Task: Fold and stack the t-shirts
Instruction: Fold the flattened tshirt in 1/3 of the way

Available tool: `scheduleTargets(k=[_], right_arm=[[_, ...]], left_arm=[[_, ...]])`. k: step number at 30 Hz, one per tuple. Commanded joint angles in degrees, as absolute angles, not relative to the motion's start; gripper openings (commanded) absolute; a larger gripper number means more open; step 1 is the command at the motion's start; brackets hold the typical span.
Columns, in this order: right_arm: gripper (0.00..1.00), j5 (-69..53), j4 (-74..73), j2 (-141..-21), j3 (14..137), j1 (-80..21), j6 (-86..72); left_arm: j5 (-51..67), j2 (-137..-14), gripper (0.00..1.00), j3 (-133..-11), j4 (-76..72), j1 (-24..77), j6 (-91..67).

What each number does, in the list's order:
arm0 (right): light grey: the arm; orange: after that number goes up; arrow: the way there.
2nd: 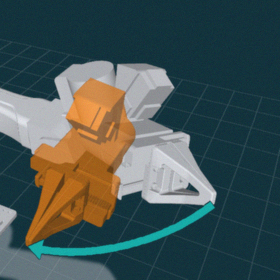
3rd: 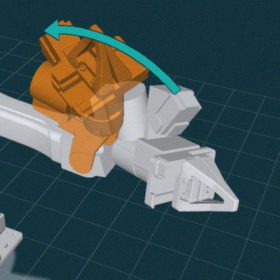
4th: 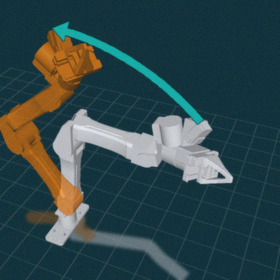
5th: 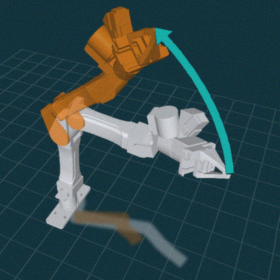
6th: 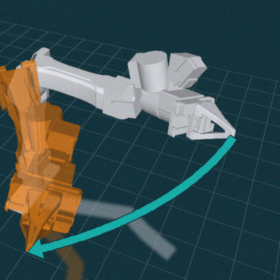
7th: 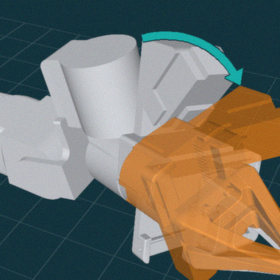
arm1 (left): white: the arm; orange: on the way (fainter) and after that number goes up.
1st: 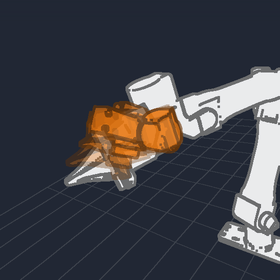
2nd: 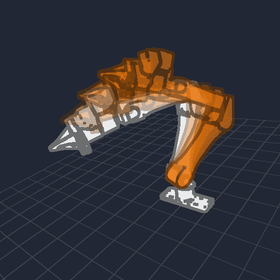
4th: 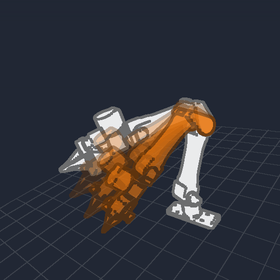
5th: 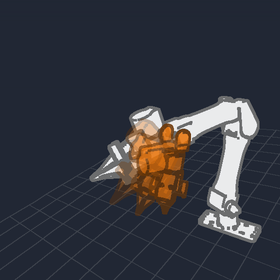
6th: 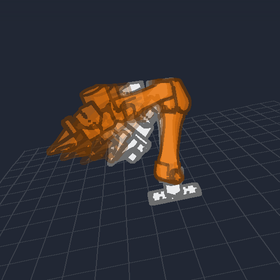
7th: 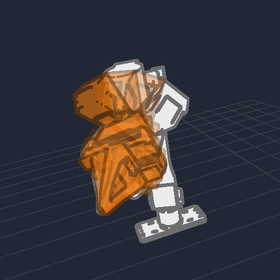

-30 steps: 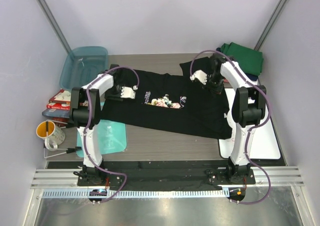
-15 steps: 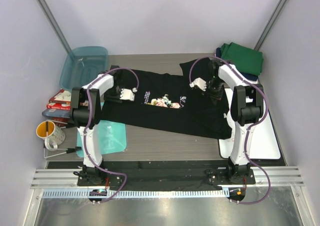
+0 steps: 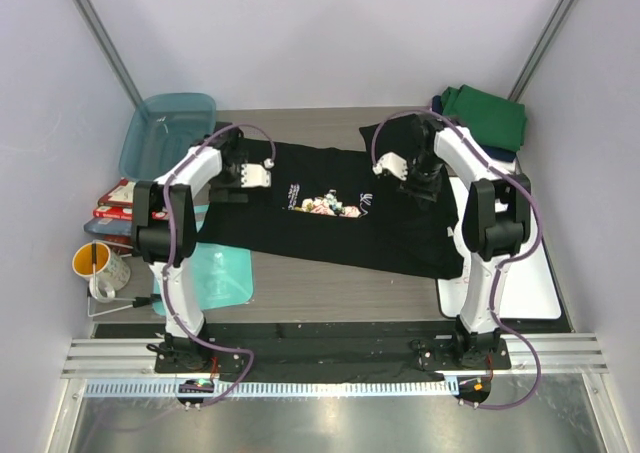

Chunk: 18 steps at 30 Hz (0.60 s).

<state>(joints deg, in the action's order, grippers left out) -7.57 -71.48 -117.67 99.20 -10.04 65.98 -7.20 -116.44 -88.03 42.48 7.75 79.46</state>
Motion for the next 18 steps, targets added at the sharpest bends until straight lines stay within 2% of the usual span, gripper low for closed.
scheduleTargets(k=[1, 4, 7, 8, 9, 10, 12, 13, 18], right_arm=[[0.51, -9.1, -69.5, -108.4, 99.8, -12.5, 65.5], [0.50, -9.7, -70.6, -105.7, 99.1, -14.5, 65.3], [0.28, -11.4, -75.9, -104.7, 98.6, -16.3, 65.7], [0.13, -11.8, -77.7, -104.7, 98.2, -17.4, 65.8], [0.07, -12.0, -80.1, -104.6, 97.3, -18.1, 65.9], [0.01, -12.2, -81.0, -104.3, 94.9, -18.5, 66.1], [0.01, -12.1, -81.4, -103.1, 90.2, -19.5, 66.5], [0.01, -12.0, -81.2, -102.6, 88.7, -19.9, 66.8], [0.01, -11.7, -81.4, -101.6, 82.4, -21.3, 66.8]], left_arm=[[-4.4, -109.3, 1.00, -87.1, 33.8, 7.4, 74.8], [-4.5, -106.9, 1.00, -85.5, 30.4, 7.4, 73.7], [-0.9, -103.6, 1.00, -83.2, 31.2, 7.4, 73.5], [0.9, -102.8, 1.00, -82.6, 34.8, 7.4, 73.9], [3.6, -101.0, 0.93, -82.0, 37.1, 7.5, 74.6], [7.3, -100.3, 0.67, -80.4, 39.5, 7.4, 77.3], [10.4, -97.8, 0.30, -77.7, 44.8, 7.4, 80.3], [11.6, -97.0, 0.01, -74.8, 46.0, 7.4, 82.1], [12.2, -96.4, 0.00, -70.1, 53.4, 7.6, 90.4]])
